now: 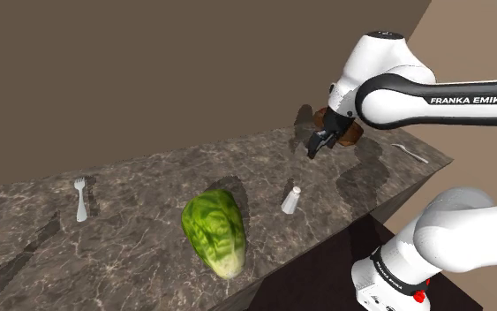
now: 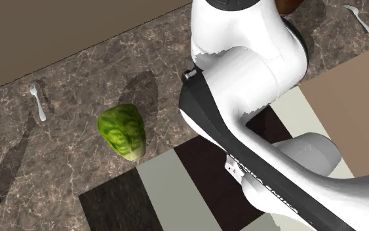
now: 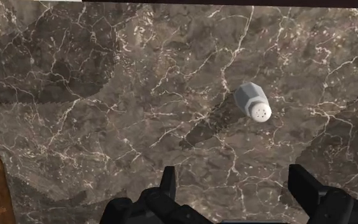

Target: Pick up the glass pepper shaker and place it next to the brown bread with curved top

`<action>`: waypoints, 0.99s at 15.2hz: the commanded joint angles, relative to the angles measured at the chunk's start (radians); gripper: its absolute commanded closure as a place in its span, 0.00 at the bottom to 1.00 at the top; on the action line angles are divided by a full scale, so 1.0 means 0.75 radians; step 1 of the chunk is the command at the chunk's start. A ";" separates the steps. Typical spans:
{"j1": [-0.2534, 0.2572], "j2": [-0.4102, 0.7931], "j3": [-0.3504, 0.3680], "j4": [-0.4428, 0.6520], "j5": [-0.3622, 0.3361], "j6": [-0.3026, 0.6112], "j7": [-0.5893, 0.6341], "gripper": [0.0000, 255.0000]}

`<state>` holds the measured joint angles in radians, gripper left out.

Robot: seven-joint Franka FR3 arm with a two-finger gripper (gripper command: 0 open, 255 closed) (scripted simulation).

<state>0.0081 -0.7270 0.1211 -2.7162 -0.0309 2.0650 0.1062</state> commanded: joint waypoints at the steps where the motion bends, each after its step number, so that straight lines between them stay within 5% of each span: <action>1: 0.018 0.045 0.050 -0.055 0.022 0.088 0.068 0.00; 9: 0.032 0.352 0.221 -0.181 0.044 0.461 0.303 0.00; 15: 0.000 0.464 0.244 -0.212 0.008 0.602 0.334 0.00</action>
<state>0.0152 -0.4025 0.2988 -2.8720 -0.0166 2.4898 0.3499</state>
